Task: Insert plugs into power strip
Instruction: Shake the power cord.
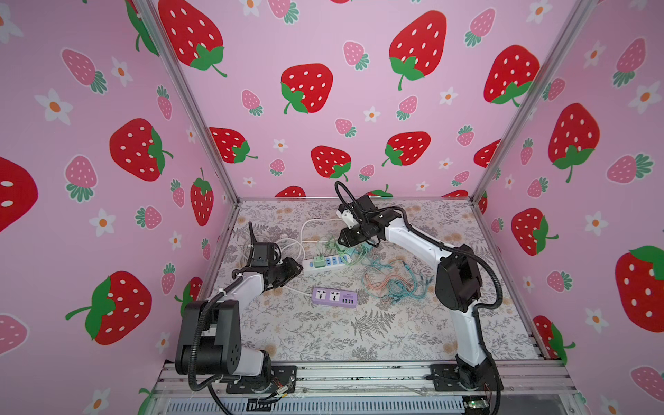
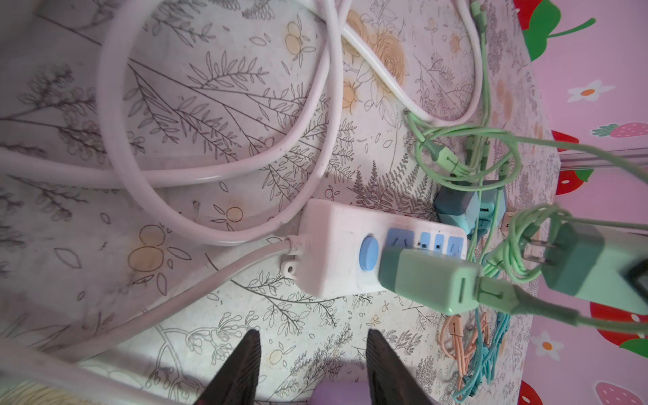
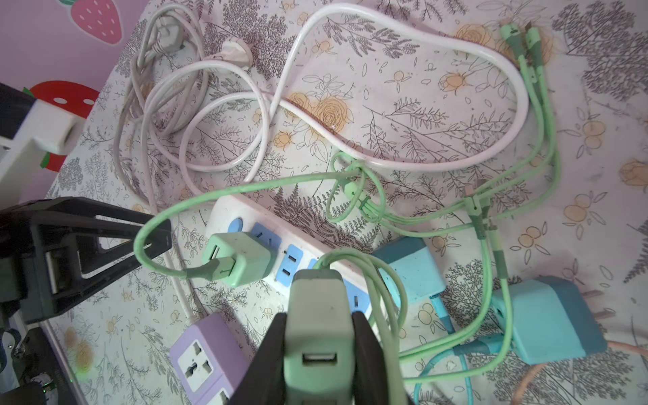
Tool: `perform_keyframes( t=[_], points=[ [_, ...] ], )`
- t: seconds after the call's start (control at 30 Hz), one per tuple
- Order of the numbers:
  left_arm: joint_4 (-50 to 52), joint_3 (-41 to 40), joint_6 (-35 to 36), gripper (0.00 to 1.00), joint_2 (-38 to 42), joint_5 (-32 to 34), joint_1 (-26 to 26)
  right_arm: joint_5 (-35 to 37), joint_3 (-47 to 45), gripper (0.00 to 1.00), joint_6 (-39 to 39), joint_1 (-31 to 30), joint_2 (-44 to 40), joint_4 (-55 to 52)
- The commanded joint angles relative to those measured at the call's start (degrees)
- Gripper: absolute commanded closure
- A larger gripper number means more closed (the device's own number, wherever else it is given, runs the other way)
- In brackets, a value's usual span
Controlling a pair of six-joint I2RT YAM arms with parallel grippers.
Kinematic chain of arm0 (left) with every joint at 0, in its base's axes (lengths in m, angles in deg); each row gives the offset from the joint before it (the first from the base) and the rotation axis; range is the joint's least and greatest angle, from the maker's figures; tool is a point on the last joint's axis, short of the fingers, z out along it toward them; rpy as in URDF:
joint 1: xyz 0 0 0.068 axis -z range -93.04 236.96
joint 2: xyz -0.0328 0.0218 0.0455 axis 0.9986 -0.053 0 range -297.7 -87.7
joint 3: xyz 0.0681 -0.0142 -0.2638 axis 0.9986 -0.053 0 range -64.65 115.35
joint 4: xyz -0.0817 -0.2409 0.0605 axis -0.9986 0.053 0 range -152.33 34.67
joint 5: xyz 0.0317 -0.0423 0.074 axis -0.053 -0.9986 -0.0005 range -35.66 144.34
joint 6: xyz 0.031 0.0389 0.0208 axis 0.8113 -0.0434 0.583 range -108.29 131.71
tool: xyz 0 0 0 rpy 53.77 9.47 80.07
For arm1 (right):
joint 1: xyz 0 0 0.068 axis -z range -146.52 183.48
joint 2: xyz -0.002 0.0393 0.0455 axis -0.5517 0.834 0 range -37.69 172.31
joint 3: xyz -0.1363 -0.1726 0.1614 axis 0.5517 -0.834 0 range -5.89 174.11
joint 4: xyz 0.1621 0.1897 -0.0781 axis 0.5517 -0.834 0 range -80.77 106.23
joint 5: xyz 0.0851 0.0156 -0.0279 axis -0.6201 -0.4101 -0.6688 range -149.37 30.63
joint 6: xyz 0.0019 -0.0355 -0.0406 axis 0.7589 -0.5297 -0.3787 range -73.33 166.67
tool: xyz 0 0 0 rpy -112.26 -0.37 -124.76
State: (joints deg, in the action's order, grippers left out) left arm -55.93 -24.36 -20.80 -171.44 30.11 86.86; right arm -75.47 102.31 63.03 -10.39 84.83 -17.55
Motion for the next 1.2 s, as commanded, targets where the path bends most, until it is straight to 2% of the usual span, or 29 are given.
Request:
perform_keyframes(
  t=[0.0,0.17,0.27,0.37,0.5,0.53,0.6,0.87,1.03,1.17],
  points=[
    [-1.86,2.43,0.87,0.5,-1.68,-2.02,0.41,-2.42,-2.06,0.96,2.54,-0.38,-1.44,1.93],
    [-2.42,2.71,1.04,0.51,-3.22,-2.66,0.58,-6.22,-2.35,0.96,2.85,-0.03,-1.86,3.93],
    [-2.37,3.09,1.05,0.53,-4.05,-3.18,0.61,-3.81,2.03,0.96,1.48,0.73,-0.77,1.35],
    [-2.45,3.06,0.87,0.53,-4.31,-3.45,0.58,-2.29,10.03,0.96,-0.12,2.47,1.56,-2.59],
    [-2.2,3.38,0.59,0.53,-3.87,-3.37,0.59,-0.39,27.23,0.96,-2.39,4.79,6.36,-9.37],
    [-2.15,3.45,0.54,0.53,-3.72,-3.28,0.58,-0.46,32.09,0.96,-2.98,5.28,7.38,-10.26],
    [-1.97,3.54,0.43,0.53,-3.75,-3.19,0.57,-1.57,36.23,0.96,-3.91,6.12,7.89,-8.89],
    [-2.12,3.55,-0.51,0.53,-3.35,-3.37,0.69,-5.87,23.63,0.98,-4.41,7.22,-0.42,11.39],
    [-2.11,3.16,-0.78,0.53,-3.07,-3.28,0.68,-5.85,21.98,0.99,-4.4,6.84,0.89,10.11],
    [-2.16,3.27,-0.72,0.52,-3.46,-3.7,0.65,-5.34,15.09,0.99,-4.2,5.03,1.0,9.58]
  ],
)
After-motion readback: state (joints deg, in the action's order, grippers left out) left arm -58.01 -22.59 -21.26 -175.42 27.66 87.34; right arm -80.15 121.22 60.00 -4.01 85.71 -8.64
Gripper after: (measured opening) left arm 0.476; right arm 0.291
